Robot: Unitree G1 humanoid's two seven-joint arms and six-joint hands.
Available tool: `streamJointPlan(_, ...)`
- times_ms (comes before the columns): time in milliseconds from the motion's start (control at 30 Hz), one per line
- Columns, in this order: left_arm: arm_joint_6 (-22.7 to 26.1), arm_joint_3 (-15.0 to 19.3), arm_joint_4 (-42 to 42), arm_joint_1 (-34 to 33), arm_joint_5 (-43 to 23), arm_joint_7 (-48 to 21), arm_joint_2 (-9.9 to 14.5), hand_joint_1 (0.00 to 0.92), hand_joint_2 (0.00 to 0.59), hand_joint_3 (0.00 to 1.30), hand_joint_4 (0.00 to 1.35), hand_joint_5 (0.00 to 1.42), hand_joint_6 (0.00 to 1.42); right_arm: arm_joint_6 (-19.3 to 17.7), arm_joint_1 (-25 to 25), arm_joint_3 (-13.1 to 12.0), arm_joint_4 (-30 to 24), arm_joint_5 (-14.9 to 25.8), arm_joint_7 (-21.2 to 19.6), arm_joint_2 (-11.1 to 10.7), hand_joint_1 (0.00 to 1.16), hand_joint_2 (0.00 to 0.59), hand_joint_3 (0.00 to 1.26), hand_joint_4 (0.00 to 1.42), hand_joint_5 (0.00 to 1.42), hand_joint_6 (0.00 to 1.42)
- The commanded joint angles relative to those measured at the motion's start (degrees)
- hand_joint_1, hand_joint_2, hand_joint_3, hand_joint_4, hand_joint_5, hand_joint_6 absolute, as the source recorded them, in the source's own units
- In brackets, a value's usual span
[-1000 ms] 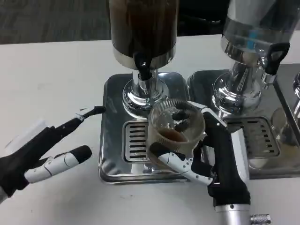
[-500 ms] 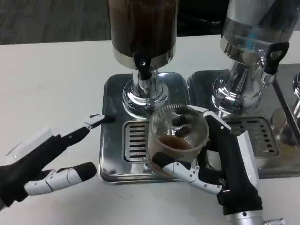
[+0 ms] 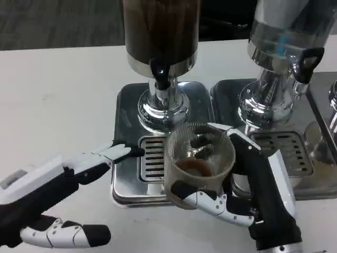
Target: Grasp the cup under the faucet to collect the drink, then remove the cup.
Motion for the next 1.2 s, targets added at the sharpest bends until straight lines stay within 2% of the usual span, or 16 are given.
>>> streamJointPlan(33, -1.7, 1.4, -1.3, 1.7, 0.1, 0.4, 1.8, 0.000, 0.083, 0.08, 0.00, 0.00, 0.03, -0.8, 0.4, -0.2, -2.5, 1.3, 0.5, -0.1, 0.97, 0.124, 0.76, 0.87, 1.06, 1.35)
streamJointPlan(600, -4.3, 6.1, -6.9, 8.4, -2.2, 0.6, 4.0, 0.000, 0.074, 0.06, 0.00, 0.00, 0.01, -0.3, 4.1, -0.1, -6.5, 2.5, 2.8, -0.5, 0.97, 0.124, 0.78, 0.88, 1.07, 1.35)
streamJointPlan(1200, -5.9, 8.3, -11.8, 13.3, -4.8, 0.1, 4.8, 0.000, 0.067, 0.06, 0.00, 0.00, 0.00, 0.8, 6.2, -0.7, -10.0, 3.7, 4.7, -1.3, 0.98, 0.126, 0.79, 0.90, 1.07, 1.35)
